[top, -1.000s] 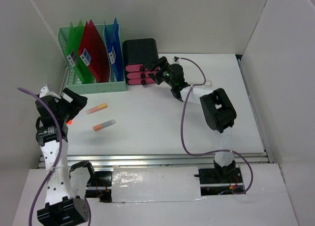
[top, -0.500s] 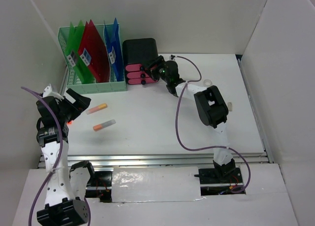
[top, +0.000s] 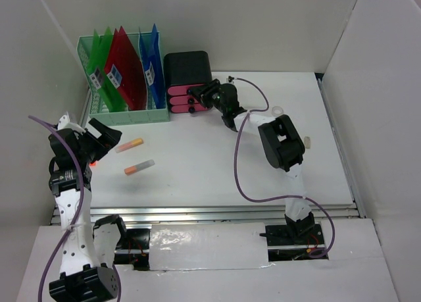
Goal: Organize the desk
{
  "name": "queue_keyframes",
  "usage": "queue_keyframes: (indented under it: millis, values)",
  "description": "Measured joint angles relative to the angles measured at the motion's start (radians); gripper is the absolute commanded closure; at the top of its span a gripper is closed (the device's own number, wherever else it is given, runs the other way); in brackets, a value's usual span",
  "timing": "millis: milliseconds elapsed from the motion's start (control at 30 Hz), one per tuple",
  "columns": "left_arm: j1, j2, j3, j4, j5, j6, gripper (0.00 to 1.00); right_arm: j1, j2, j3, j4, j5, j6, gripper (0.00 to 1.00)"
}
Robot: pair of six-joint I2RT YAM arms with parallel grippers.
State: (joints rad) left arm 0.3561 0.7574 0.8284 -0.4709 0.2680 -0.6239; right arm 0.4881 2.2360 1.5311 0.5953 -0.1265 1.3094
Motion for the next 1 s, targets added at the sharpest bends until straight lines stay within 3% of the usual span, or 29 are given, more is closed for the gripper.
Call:
queue_keyframes:
  millis: [100, 167, 200, 367, 700, 833, 900, 933, 1000]
  values:
    - [0.000, 0.000, 0.000, 0.000, 0.001, 0.000, 0.01, 0.001, 0.000, 0.000, 0.003, 0.004, 0.005, 0.68]
    - [0.000, 0.000, 0.000, 0.002, 0.005, 0.000, 0.01, 0.001, 0.000, 0.000, 0.003, 0.006, 0.011, 0.86]
    - [0.000, 0.000, -0.002, 0.005, 0.008, 0.000, 0.00, 0.001, 0.000, 0.000, 0.002, 0.007, 0.018, 0.89]
    - [0.002, 0.000, -0.012, 0.008, 0.019, 0.000, 0.01, 0.006, -0.006, -0.033, 0.043, 0.011, 0.031, 0.91]
    - [0.014, 0.000, -0.017, 0.018, 0.031, -0.001, 0.01, 0.043, -0.132, -0.285, 0.180, 0.009, 0.066, 0.89]
    - [0.019, 0.000, -0.017, 0.021, 0.034, -0.001, 0.00, 0.046, -0.150, -0.330, 0.214, 0.002, 0.072, 0.38]
    - [0.021, 0.000, -0.017, 0.022, 0.033, -0.001, 0.00, 0.046, -0.157, -0.341, 0.211, -0.003, 0.073, 0.22]
    - [0.024, 0.000, -0.017, 0.022, 0.033, -0.001, 0.00, 0.046, -0.161, -0.346, 0.209, -0.005, 0.071, 0.05]
    - [0.029, 0.000, -0.017, 0.021, 0.032, -0.001, 0.01, 0.046, -0.171, -0.357, 0.204, -0.008, 0.069, 0.00]
